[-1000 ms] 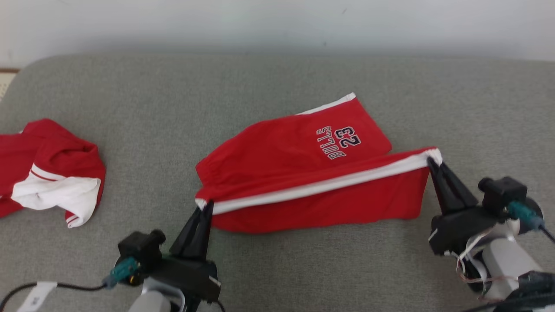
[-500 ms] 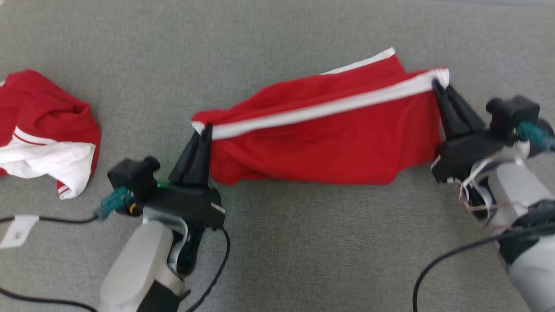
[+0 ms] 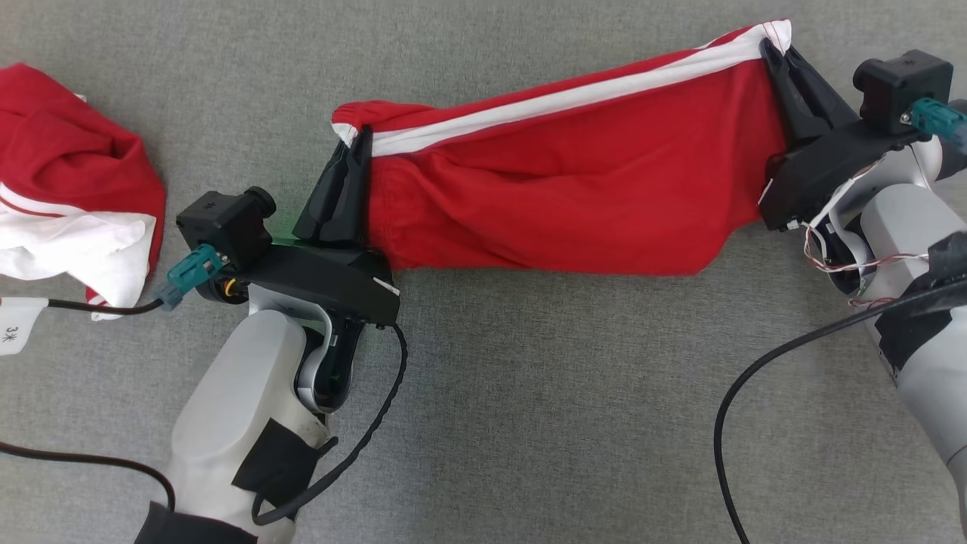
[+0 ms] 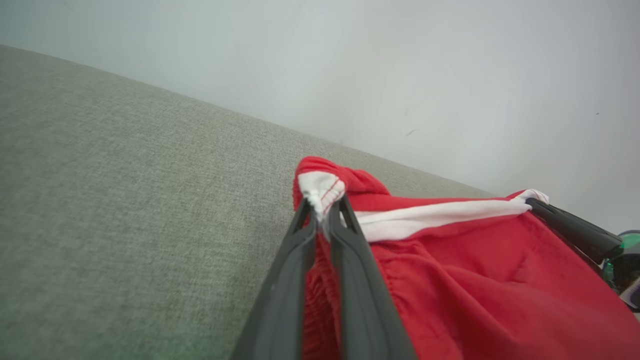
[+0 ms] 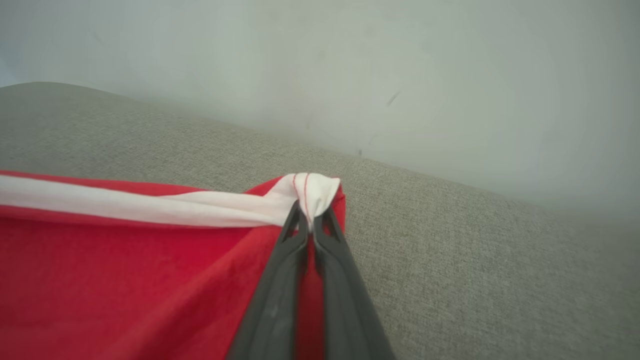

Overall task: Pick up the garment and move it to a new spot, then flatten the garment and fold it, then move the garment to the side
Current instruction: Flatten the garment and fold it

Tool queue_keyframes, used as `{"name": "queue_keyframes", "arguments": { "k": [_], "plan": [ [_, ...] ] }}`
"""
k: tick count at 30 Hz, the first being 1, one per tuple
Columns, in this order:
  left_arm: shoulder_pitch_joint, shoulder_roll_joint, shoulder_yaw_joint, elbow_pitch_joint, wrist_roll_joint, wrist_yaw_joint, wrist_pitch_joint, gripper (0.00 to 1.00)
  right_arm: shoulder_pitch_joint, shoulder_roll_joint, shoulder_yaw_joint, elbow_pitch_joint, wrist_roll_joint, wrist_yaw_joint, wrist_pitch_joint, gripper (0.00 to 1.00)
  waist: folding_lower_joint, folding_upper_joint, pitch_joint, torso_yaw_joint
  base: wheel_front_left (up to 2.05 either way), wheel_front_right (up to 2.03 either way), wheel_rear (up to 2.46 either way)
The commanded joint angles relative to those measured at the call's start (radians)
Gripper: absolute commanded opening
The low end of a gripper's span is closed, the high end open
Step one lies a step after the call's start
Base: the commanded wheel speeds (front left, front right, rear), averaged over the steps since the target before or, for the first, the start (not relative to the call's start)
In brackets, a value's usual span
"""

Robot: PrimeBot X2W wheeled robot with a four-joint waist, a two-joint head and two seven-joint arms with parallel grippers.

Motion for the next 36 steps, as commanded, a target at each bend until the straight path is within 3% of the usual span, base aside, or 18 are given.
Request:
{"name": "queue_keyframes", "arguments": {
  "k": [1, 3, 4, 5, 6, 12, 24, 36],
  "plan": [
    [-0.011, 0.005, -0.004, 0.005, -0.008, 0.008, -0.001, 0.00, -0.019, 0.001, 0.017, 0.024, 0.016, -0.002, 0.000, 0.00, -0.0002, -0.0002, 0.015, 0.008, 0.00, 0.00, 0.00],
    [-0.021, 0.006, -0.011, 0.013, -0.014, 0.012, -0.001, 0.04, -0.039, 0.006, 0.030, 0.046, 0.027, -0.002, 0.000, 0.00, -0.0002, -0.0002, 0.021, 0.009, 0.00, 0.00, 0.00],
    [-0.024, 0.005, -0.019, 0.018, -0.015, 0.010, -0.001, 0.38, -0.046, 0.008, 0.035, 0.056, 0.034, -0.002, 0.000, 0.00, -0.0002, -0.0002, 0.023, 0.009, 0.00, 0.00, 0.00],
    [-0.028, 0.005, -0.024, 0.020, -0.011, 0.008, -0.001, 0.81, -0.048, 0.011, 0.040, 0.067, 0.043, -0.002, 0.000, 0.06, -0.0002, -0.0002, 0.024, 0.010, 0.00, 0.00, 0.00],
    [-0.029, 0.005, -0.033, 0.026, -0.010, 0.006, -0.001, 1.00, -0.050, 0.014, 0.048, 0.075, 0.051, -0.002, 0.000, 0.97, -0.0002, -0.0002, 0.025, 0.011, 0.00, 0.00, 0.00],
    [-0.007, 0.005, -0.051, 0.019, 0.037, 0.012, -0.001, 1.00, -0.016, 0.006, 0.039, 0.070, 0.071, -0.002, 0.000, 1.00, -0.0002, -0.0002, 0.007, 0.008, 0.00, 0.00, 0.00],
    [0.186, 0.004, 0.004, -0.055, 0.171, 0.069, -0.001, 1.00, 0.173, 0.023, -0.078, 0.005, 0.052, -0.002, 0.000, 1.00, -0.0002, -0.0002, -0.114, 0.008, 0.00, 0.00, 0.00],
    [0.324, 0.004, 0.034, -0.145, 0.246, 0.094, -0.001, 1.00, 0.245, 0.038, -0.186, 0.039, 0.029, -0.002, 0.000, 1.00, -0.0002, -0.0002, -0.141, 0.069, 0.00, 0.00, 0.00]
  ]
}}
